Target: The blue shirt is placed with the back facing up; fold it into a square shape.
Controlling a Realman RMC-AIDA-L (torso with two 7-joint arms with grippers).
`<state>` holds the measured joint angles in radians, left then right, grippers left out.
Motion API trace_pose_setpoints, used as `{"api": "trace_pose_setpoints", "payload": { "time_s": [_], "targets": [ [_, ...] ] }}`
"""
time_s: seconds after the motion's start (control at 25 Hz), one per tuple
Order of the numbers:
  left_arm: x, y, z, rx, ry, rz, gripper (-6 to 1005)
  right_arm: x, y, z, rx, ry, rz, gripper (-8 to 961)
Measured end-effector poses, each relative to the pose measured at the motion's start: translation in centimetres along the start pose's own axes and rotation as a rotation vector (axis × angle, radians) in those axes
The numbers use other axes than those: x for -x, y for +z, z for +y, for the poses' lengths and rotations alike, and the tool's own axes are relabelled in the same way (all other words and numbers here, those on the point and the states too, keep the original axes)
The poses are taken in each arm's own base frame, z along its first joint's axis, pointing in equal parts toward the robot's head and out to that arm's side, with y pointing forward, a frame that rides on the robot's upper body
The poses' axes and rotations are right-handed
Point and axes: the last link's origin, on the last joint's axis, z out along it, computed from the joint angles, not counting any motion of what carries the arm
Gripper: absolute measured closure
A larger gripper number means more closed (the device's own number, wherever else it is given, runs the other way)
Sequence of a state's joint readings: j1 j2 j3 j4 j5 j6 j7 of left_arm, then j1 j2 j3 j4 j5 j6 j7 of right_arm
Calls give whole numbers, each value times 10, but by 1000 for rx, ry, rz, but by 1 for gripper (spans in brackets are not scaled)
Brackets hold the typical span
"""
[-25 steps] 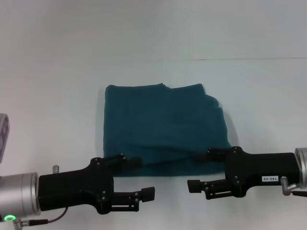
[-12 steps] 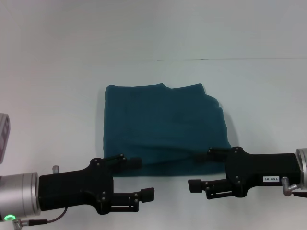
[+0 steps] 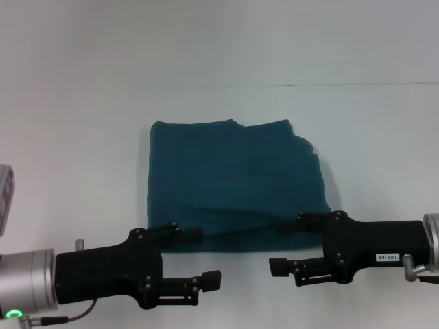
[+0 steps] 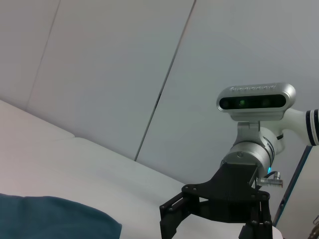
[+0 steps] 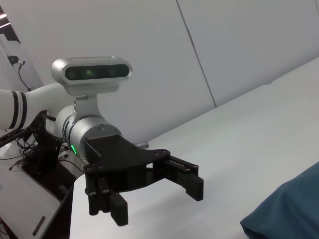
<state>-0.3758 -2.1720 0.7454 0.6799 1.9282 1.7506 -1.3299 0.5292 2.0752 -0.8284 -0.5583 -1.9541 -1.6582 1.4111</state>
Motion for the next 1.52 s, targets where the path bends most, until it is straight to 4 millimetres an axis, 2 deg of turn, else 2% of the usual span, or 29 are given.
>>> {"api": "trace_pose_setpoints", "payload": {
  "time_s": [1.52],
  "targets": [
    [1, 1, 1, 15, -4, -9, 94, 0, 0, 0, -1, 1, 0, 39]
  ]
}}
